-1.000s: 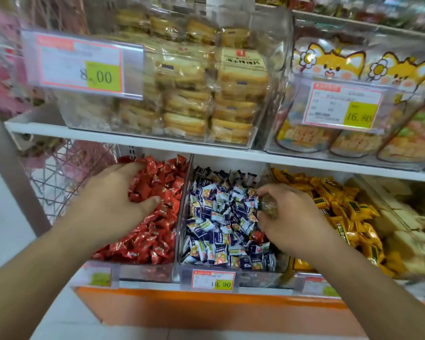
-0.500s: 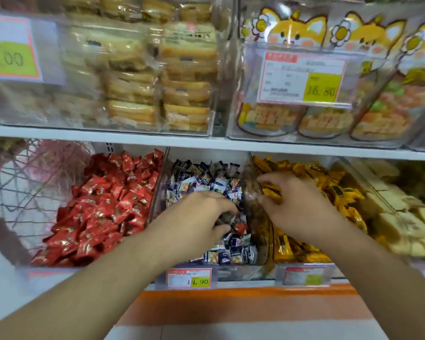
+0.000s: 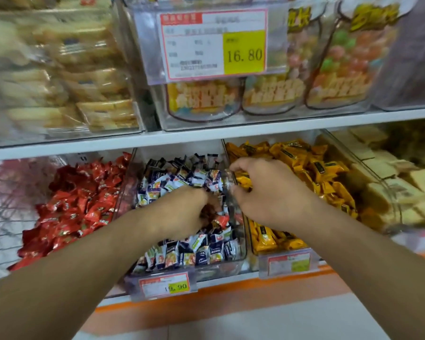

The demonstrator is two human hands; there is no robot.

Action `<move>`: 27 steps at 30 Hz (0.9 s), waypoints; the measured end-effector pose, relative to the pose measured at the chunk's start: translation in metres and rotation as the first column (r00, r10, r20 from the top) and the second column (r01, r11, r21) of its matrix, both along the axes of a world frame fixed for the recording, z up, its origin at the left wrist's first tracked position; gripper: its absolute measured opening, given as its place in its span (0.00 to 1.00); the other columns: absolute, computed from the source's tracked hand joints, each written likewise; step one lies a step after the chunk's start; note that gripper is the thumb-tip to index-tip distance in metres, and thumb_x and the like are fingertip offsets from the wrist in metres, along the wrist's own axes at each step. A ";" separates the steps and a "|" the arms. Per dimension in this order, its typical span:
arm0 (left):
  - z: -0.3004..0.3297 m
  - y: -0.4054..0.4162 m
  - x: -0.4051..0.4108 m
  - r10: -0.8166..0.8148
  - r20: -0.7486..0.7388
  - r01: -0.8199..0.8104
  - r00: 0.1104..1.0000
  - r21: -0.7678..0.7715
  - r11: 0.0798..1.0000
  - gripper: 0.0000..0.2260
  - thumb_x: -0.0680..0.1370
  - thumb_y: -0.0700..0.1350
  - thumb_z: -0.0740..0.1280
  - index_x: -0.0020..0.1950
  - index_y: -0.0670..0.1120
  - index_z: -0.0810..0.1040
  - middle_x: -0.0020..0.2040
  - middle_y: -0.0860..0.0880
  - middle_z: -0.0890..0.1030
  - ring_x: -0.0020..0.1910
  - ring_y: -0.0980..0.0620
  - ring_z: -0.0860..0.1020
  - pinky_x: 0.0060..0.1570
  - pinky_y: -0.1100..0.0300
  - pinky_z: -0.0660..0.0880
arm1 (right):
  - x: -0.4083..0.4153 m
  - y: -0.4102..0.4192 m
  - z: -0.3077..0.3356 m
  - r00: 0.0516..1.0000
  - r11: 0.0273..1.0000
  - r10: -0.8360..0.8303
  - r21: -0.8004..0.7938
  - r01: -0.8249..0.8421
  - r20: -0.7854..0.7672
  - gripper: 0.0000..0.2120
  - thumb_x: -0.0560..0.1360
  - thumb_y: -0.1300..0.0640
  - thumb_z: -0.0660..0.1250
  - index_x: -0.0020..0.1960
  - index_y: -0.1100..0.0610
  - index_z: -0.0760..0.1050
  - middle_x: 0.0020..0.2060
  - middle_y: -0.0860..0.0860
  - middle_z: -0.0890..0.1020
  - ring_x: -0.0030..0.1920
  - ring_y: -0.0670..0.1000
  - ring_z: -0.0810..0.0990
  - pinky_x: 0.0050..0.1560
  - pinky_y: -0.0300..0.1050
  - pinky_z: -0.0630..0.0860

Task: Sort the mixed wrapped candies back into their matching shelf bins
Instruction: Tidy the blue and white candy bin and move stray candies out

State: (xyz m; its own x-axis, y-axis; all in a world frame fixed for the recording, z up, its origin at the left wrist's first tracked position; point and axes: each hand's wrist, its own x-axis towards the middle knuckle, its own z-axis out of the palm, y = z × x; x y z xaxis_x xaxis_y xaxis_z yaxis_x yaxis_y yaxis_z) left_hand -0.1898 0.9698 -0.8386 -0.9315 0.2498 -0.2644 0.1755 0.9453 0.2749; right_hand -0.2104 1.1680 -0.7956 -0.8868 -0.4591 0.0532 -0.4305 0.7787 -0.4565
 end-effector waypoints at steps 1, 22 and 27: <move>0.001 0.001 -0.002 0.004 0.031 -0.003 1.000 -0.004 1.000 0.18 0.80 0.42 0.69 0.67 0.58 0.79 0.54 0.54 0.83 0.48 0.54 0.80 0.44 0.64 0.75 | 0.000 0.001 0.000 1.000 1.000 0.007 -0.003 -0.007 0.002 0.23 0.83 0.49 0.66 0.77 0.49 0.68 0.62 0.50 0.79 0.34 0.40 0.70 0.31 0.29 0.66; -0.014 0.006 -0.009 0.034 -0.124 -0.029 0.992 0.037 0.999 0.11 0.77 0.42 0.70 0.43 0.59 0.81 0.43 0.61 0.82 0.43 0.61 0.80 0.48 0.54 0.82 | 0.000 0.001 -0.006 1.000 0.999 0.007 -0.054 -0.008 -0.014 0.23 0.82 0.50 0.66 0.76 0.49 0.68 0.68 0.49 0.76 0.64 0.52 0.77 0.56 0.43 0.76; -0.004 0.006 -0.003 0.061 -0.187 -0.044 0.980 0.095 0.994 0.07 0.78 0.43 0.70 0.46 0.56 0.81 0.43 0.58 0.82 0.43 0.60 0.80 0.47 0.55 0.81 | -0.002 0.001 -0.007 1.000 0.999 0.008 -0.045 -0.009 -0.025 0.23 0.82 0.50 0.66 0.76 0.49 0.69 0.69 0.48 0.75 0.66 0.52 0.77 0.57 0.42 0.74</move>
State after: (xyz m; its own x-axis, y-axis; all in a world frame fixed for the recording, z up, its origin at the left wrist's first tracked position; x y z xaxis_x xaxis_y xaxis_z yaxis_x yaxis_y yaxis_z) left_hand -0.1932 0.9758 -0.8422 -0.9750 0.2139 -0.0604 0.1833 0.9275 0.3259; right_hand -0.2120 1.1688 -0.8027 -0.8809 -0.4636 0.0956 -0.4487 0.7536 -0.4803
